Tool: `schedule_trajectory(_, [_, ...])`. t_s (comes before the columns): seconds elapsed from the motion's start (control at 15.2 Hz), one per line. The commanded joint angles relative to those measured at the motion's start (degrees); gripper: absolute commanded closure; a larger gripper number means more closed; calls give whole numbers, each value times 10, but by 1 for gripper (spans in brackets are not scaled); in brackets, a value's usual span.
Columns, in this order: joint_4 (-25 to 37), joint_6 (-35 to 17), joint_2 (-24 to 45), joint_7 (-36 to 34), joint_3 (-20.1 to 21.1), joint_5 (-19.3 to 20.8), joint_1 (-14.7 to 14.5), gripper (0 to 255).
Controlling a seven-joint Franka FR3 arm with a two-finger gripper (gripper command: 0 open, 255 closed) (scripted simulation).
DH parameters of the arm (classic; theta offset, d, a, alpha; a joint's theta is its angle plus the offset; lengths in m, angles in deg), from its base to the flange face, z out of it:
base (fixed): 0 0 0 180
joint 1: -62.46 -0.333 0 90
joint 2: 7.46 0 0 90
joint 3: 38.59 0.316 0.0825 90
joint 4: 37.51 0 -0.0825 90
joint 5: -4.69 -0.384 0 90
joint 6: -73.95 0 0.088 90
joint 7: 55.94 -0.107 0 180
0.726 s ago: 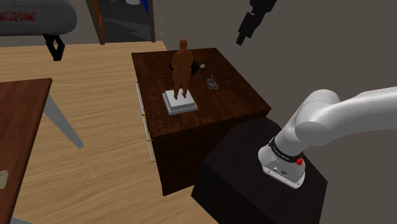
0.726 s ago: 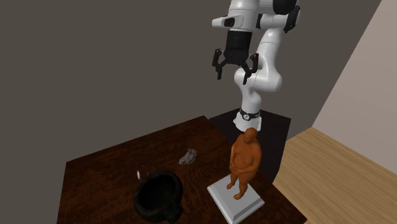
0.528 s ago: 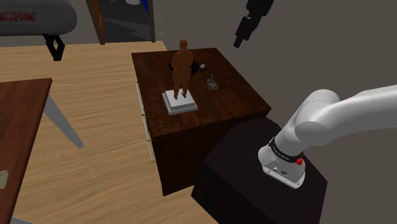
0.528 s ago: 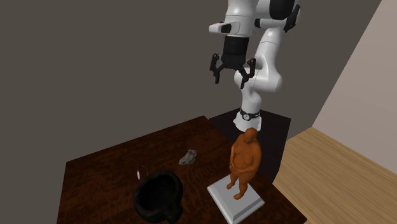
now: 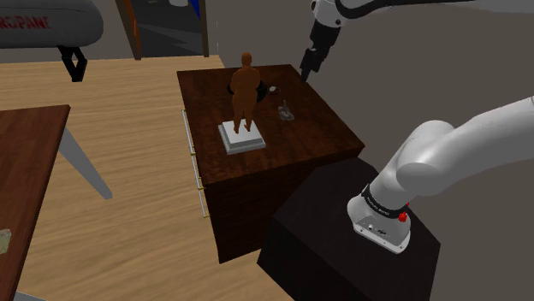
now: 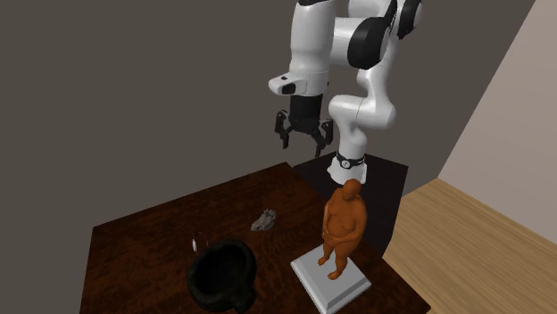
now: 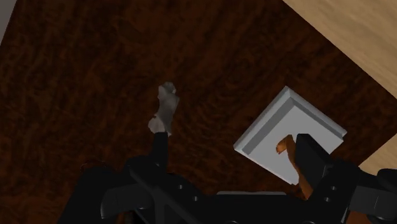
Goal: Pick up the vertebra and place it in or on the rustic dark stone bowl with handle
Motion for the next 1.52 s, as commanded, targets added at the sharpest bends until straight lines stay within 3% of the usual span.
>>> schedule_trajectory(0.0, [-4, -31, 36, 10, -10, 1, 2, 0])
schedule_trajectory(0.92, [46, -196, 323, 89, -57, -31, 11, 0])
schedule_trajectory(1.45, [28, -258, 370, 101, -55, -46, 13, 0])
